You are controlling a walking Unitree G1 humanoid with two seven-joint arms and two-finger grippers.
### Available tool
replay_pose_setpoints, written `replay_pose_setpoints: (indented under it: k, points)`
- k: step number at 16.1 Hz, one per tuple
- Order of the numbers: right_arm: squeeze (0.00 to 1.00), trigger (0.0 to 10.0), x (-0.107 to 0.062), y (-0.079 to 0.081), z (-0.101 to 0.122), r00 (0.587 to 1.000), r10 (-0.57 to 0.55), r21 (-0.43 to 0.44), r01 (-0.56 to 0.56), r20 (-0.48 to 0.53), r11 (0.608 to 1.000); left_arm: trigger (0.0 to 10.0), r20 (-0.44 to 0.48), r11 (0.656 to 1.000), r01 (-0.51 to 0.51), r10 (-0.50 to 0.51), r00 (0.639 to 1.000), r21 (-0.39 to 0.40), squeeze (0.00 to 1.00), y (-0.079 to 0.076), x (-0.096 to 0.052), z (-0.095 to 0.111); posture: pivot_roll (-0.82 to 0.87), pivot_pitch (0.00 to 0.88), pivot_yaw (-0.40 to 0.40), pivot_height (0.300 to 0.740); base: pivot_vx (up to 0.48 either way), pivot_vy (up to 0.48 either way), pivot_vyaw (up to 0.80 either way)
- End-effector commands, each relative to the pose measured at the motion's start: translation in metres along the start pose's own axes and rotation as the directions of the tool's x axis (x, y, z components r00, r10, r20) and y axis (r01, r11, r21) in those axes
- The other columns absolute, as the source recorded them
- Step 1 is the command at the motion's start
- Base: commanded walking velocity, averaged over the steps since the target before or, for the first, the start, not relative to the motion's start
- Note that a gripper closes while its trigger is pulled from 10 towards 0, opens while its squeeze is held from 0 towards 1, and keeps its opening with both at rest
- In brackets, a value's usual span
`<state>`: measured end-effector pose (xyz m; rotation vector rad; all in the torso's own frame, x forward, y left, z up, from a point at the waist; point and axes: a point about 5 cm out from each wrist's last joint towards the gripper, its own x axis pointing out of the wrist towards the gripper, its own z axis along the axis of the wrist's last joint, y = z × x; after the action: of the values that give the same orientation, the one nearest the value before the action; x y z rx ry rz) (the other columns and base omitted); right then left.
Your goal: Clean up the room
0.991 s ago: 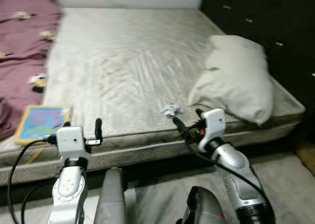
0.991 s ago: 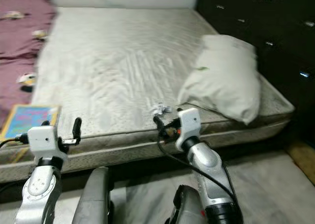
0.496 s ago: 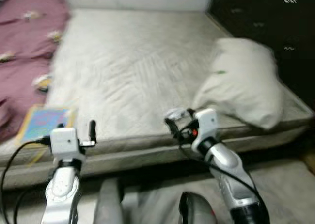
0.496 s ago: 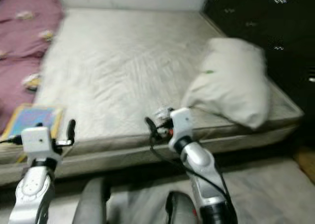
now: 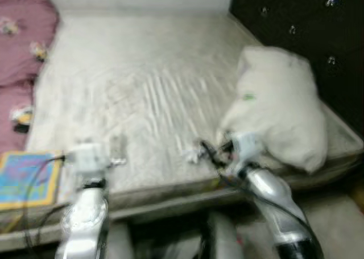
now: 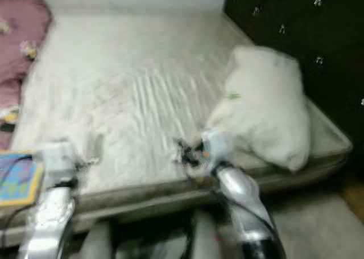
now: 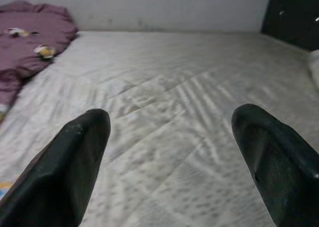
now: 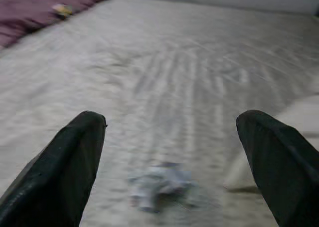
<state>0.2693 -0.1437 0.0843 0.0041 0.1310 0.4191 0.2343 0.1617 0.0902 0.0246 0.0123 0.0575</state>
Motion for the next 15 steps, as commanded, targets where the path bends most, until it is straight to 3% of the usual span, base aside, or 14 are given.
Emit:
replay_pose_setpoints:
  k: [1, 3, 6, 8, 11, 15]
  points:
    - [0.00, 10.0, 0.008, 0.011, 0.009, 0.999, 0.036, 0.006, -0.036, 0.038, 0.999, 10.0, -0.022, 0.998, -0.053, 0.054, 0.998, 0.040, 0.00, 0.016, -0.004, -0.004, 0.04, 0.000, -0.068, 0.593, 0.000, 0.000, 0.00]
    - [0.00, 10.0, 0.011, 0.012, 0.007, 0.998, 0.050, 0.007, -0.051, 0.027, 0.999, 10.0, -0.035, 0.994, -0.091, 0.093, 0.995, 0.056, 0.00, 0.021, -0.005, -0.007, 0.06, 0.000, -0.076, 0.593, 0.000, 0.000, 0.00]
    - [0.00, 10.0, 0.023, 0.018, 0.007, 0.995, 0.096, 0.013, -0.096, 0.032, 0.995, 10.0, -0.065, 0.980, -0.192, 0.196, 0.979, 0.057, 0.00, 0.034, -0.010, -0.010, 0.10, 0.000, -0.085, 0.553, 0.000, 0.000, 0.00]
    - [0.00, 10.0, 0.031, 0.025, 0.008, 0.990, 0.137, 0.001, -0.137, 0.031, 0.991, 10.0, -0.121, 0.963, -0.269, 0.266, 0.956, -0.008, 0.00, 0.043, -0.017, -0.015, 0.14, 0.000, -0.100, 0.528, 0.000, 0.000, 0.00]
    - [0.00, 10.0, 0.042, 0.030, 0.007, 0.985, 0.171, -0.010, -0.171, 0.022, 0.985, 10.0, -0.100, 0.952, -0.305, 0.306, 0.947, 0.032, 0.00, 0.056, -0.023, -0.009, 0.17, 0.000, -0.107, 0.503, 0.000, 0.000, 0.00]
    - [0.00, 10.0, 0.056, 0.034, 0.005, 0.987, 0.157, -0.025, -0.156, 0.026, 0.987, 10.0, -0.109, 0.951, -0.310, 0.309, 0.945, 0.003, 0.00, 0.053, -0.029, -0.002, 0.22, 0.000, -0.114, 0.503, 0.000, 0.000, 0.00]
